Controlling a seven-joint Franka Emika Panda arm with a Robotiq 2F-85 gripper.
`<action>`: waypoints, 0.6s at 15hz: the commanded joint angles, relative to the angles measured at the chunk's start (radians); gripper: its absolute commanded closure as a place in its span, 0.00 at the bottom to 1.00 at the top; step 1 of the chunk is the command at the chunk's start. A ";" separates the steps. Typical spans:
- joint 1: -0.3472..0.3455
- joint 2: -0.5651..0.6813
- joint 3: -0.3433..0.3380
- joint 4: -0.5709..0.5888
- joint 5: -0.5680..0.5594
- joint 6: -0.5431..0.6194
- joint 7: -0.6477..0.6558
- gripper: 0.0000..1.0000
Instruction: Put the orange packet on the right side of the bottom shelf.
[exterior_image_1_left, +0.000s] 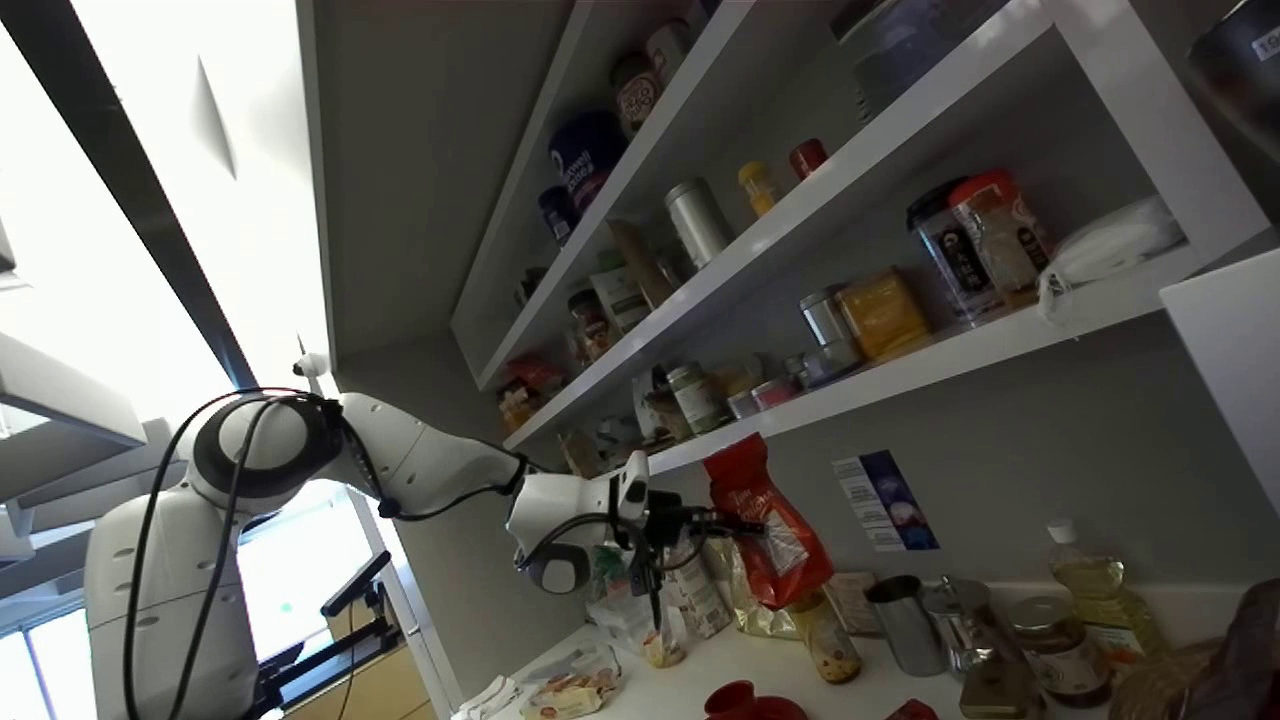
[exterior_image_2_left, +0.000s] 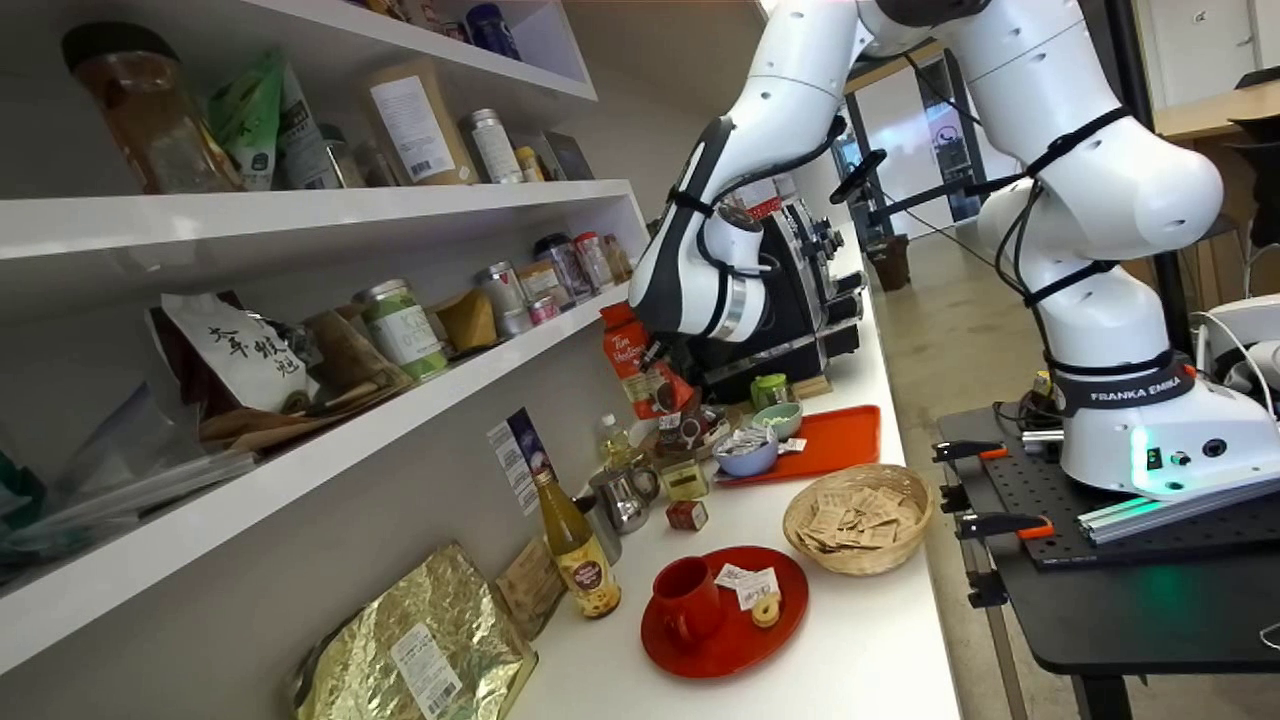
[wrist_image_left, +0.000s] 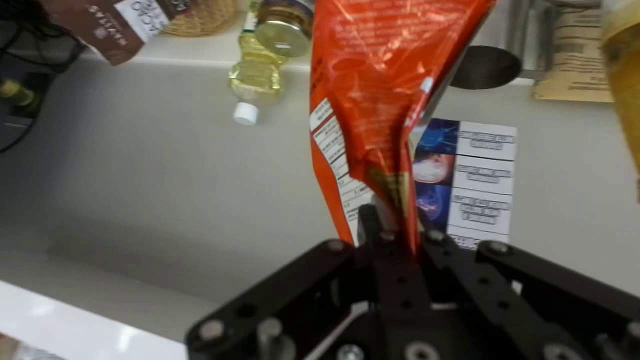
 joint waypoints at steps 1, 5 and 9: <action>0.014 -0.044 -0.036 0.062 0.216 0.053 -0.252 0.99; -0.008 -0.073 -0.052 0.161 0.396 0.142 -0.470 0.99; -0.050 -0.056 -0.087 0.318 0.516 0.186 -0.623 0.99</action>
